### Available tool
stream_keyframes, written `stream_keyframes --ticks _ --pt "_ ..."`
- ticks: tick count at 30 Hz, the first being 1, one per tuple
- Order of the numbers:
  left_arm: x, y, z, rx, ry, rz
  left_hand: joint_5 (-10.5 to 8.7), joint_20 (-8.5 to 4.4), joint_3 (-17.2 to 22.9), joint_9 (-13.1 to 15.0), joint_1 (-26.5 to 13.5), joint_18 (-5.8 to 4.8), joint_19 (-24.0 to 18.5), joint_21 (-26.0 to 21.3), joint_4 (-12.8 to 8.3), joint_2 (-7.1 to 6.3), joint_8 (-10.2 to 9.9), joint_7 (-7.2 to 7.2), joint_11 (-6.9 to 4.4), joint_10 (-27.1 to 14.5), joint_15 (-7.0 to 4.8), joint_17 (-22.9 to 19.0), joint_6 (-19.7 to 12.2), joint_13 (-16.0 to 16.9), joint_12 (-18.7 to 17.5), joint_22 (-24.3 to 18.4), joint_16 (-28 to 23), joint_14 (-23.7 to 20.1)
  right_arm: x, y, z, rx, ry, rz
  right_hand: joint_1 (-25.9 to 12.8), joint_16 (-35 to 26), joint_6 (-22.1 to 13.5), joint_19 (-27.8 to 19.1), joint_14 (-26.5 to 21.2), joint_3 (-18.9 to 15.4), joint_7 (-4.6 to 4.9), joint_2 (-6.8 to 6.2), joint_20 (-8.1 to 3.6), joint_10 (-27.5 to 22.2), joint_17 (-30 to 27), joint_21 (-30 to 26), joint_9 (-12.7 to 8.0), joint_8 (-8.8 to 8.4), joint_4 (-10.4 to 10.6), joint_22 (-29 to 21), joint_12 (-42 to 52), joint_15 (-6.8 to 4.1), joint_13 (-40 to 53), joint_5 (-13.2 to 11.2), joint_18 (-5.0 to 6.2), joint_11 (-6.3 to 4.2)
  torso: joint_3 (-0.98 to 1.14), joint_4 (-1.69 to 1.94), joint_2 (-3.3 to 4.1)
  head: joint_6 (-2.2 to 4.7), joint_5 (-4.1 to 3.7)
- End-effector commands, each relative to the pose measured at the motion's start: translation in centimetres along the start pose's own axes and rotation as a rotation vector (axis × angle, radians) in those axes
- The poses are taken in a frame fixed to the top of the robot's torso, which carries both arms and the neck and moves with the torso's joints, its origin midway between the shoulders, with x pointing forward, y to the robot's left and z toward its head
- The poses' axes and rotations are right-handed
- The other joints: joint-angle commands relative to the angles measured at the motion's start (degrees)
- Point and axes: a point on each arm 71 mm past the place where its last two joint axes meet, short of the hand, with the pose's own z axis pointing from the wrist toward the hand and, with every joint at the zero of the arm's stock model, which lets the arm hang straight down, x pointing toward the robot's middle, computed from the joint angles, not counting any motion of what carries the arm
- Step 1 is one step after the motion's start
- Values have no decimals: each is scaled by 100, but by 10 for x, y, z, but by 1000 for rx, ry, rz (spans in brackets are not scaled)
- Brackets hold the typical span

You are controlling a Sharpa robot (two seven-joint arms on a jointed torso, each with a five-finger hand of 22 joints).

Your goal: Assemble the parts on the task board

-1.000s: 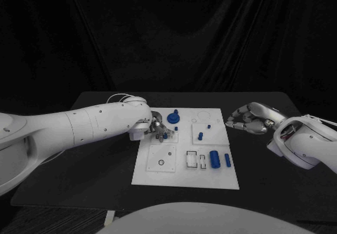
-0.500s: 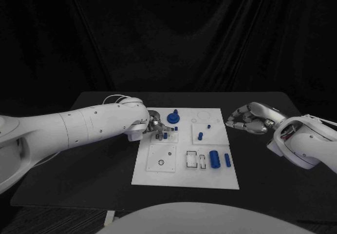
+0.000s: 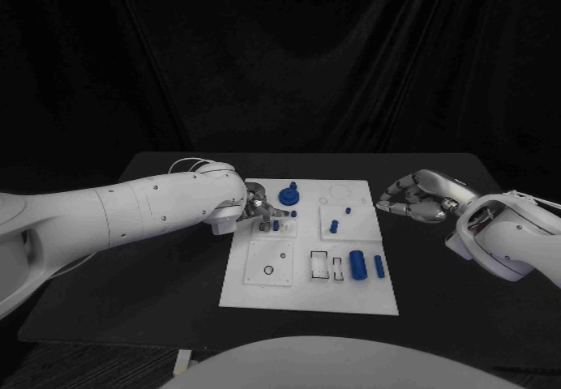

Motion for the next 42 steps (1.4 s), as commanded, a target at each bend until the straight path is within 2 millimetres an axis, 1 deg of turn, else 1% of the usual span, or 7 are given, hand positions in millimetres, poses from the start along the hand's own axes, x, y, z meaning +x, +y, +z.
stream_keyframes --ticks 1,10,12,14,20,27,42 --pt "-3 -1 -3 16 -16 -14 7 -8 -46 13 141 53 345 1 -17 2 12 -7 -17 589 8 1509 43 1509 20 1393 15 585 -3 0 -1 -16 -40 10 -62 -27 54 29 585 5 -3 1 34 611 1428 -36 -7 22 38 1041 8 38 1509 -38 110 31 -1 0 -1 -1 0" --pt "-22 1 -19 47 -78 -28 57 -15 -109 150 467 53 345 -2 -30 -2 97 -5 -18 589 0 1509 -60 1509 20 1392 15 585 -9 3 -3 -73 -118 32 -45 3 119 46 595 7 -12 8 35 611 1457 -1 0 57 28 1054 8 40 1509 5 101 35 -1 1 -3 -1 0" --pt "-29 0 -23 64 -106 -28 240 -23 -144 440 741 50 355 9 -60 -4 341 -11 -27 589 -1 1509 -236 1509 20 1397 15 585 -10 5 -3 -94 -141 39 -45 33 174 70 604 4 -14 14 36 611 1485 54 6 86 31 1073 8 42 1509 18 88 39 0 -1 -1 -1 11" --pt "-34 0 -26 79 -132 -22 318 -28 -258 961 956 43 377 32 7 18 761 -13 -29 589 -6 1509 -553 1509 20 1406 15 585 -11 6 -3 -119 -160 51 13 57 302 147 611 26 -49 26 25 611 1509 228 17 146 16 1130 8 25 1509 93 50 12 1 -3 -2 -1 16" --pt "-44 1 -28 102 -171 -8 388 -36 -326 1248 1136 26 426 87 -7 51 1036 -32 -43 589 -18 1509 -712 1509 20 1428 15 585 -15 11 -4 -181 -211 77 74 -73 469 245 576 61 -112 52 -14 611 1380 449 13 205 35 1200 8 -28 1509 253 0 -50 1 -2 -2 -1 17" --pt "-55 7 -22 76 -180 -3 384 -60 -391 1374 1237 -2 510 182 3 82 1173 -45 -66 589 -45 1509 -813 1509 20 1466 15 585 -13 10 -4 -180 -204 88 24 -156 479 270 555 54 -117 72 -27 611 1295 507 -4 192 54 1218 8 -40 1509 271 -14 -60 -1 0 0 -1 22" --pt "-71 16 -2 19 -187 -3 372 -65 -408 1380 1252 5 492 160 4 86 1197 -56 -72 589 -51 1509 -792 1509 20 1456 15 585 -8 7 -3 -152 -172 96 -6 -180 479 271 550 52 -121 84 -35 611 1269 507 -21 175 47 1217 8 -46 1509 309 -14 -65 -1 0 2 -1 24"
